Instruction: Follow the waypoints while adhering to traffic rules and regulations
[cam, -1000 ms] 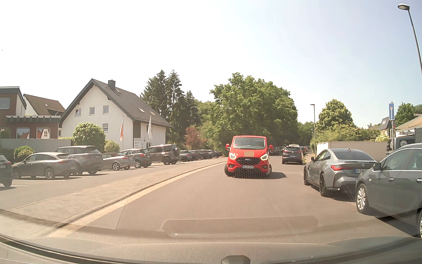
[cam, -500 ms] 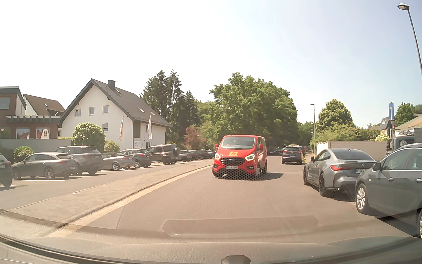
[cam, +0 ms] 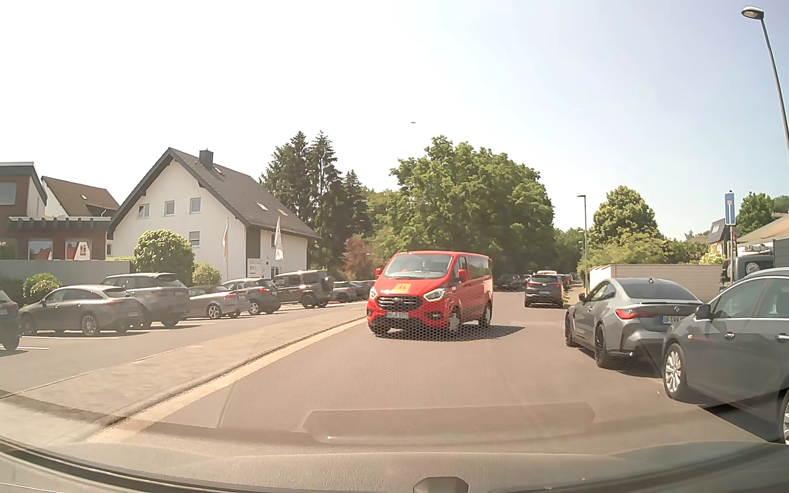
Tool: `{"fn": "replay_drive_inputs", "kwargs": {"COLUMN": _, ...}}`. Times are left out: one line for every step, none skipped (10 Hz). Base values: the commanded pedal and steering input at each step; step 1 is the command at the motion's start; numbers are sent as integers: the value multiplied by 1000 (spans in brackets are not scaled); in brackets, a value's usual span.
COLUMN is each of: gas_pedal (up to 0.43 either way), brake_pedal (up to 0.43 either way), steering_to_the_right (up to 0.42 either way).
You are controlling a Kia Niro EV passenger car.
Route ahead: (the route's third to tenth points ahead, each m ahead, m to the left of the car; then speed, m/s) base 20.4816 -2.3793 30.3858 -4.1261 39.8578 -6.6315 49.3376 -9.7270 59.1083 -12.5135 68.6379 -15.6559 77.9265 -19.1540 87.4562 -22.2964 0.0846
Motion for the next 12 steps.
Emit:
{"fn": "replay_drive_inputs", "kwargs": {"gas_pedal": 0, "brake_pedal": 0, "steering_to_the_right": 698}}
{"fn": "replay_drive_inputs", "kwargs": {"gas_pedal": 0, "brake_pedal": 0, "steering_to_the_right": 698}}
{"fn": "replay_drive_inputs", "kwargs": {"gas_pedal": 39, "brake_pedal": 0, "steering_to_the_right": 698}}
{"fn": "replay_drive_inputs", "kwargs": {"gas_pedal": 79, "brake_pedal": 0, "steering_to_the_right": 699}}
{"fn": "replay_drive_inputs", "kwargs": {"gas_pedal": 110, "brake_pedal": 0, "steering_to_the_right": 699}}
{"fn": "replay_drive_inputs", "kwargs": {"gas_pedal": 110, "brake_pedal": 0, "steering_to_the_right": 699}}
{"fn": "replay_drive_inputs", "kwargs": {"gas_pedal": 110, "brake_pedal": 0, "steering_to_the_right": 699}}
{"fn": "replay_drive_inputs", "kwargs": {"gas_pedal": 110, "brake_pedal": 0, "steering_to_the_right": 698}}
{"fn": "replay_drive_inputs", "kwargs": {"gas_pedal": 110, "brake_pedal": 0, "steering_to_the_right": 697}}
{"fn": "replay_drive_inputs", "kwargs": {"gas_pedal": 110, "brake_pedal": 0, "steering_to_the_right": 696}}
{"fn": "replay_drive_inputs", "kwargs": {"gas_pedal": 110, "brake_pedal": 0, "steering_to_the_right": 690}}
{"fn": "replay_drive_inputs", "kwargs": {"gas_pedal": 110, "brake_pedal": 0, "steering_to_the_right": 666}}
